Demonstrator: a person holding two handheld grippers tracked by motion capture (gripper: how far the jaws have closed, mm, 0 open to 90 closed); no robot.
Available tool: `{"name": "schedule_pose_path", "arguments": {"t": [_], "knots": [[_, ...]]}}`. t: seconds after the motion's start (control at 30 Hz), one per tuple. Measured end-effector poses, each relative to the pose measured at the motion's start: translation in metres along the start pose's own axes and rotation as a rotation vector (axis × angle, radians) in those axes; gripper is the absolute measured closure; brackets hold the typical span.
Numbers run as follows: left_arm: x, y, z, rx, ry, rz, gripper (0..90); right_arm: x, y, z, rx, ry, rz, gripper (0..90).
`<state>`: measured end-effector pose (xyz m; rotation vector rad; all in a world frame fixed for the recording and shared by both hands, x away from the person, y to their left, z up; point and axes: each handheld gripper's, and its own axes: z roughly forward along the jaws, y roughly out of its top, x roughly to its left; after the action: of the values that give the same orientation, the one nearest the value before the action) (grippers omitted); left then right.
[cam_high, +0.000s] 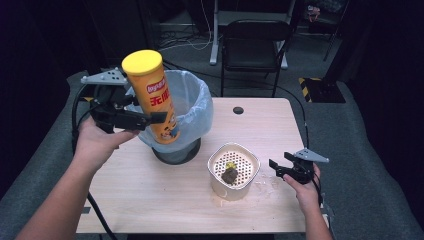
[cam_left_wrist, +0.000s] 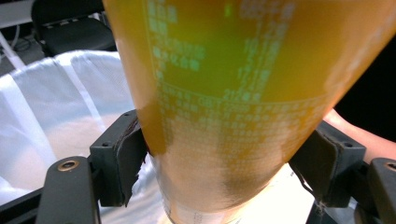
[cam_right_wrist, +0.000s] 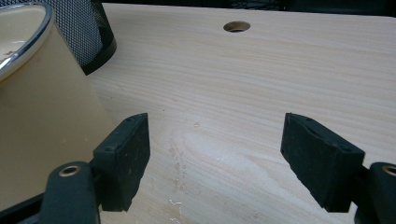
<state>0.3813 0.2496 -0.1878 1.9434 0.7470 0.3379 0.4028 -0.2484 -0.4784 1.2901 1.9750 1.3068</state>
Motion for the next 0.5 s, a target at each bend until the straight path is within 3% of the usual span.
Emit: {"name": "schedule_pose_path", "arguments": {"t": [0.2, 0.5], "knots": [[0.009, 0.018, 0.004, -0.009, 0.02, -0.004, 23.9, -0.001, -0.001, 0.0, -0.003, -0.005, 0.003, 23.7], [0.03, 0.027, 0.015, -0.002, 0.065, -0.039, 23.8, -0.001, -0.001, 0.001, -0.004, -0.003, 0.007, 23.6]]}}
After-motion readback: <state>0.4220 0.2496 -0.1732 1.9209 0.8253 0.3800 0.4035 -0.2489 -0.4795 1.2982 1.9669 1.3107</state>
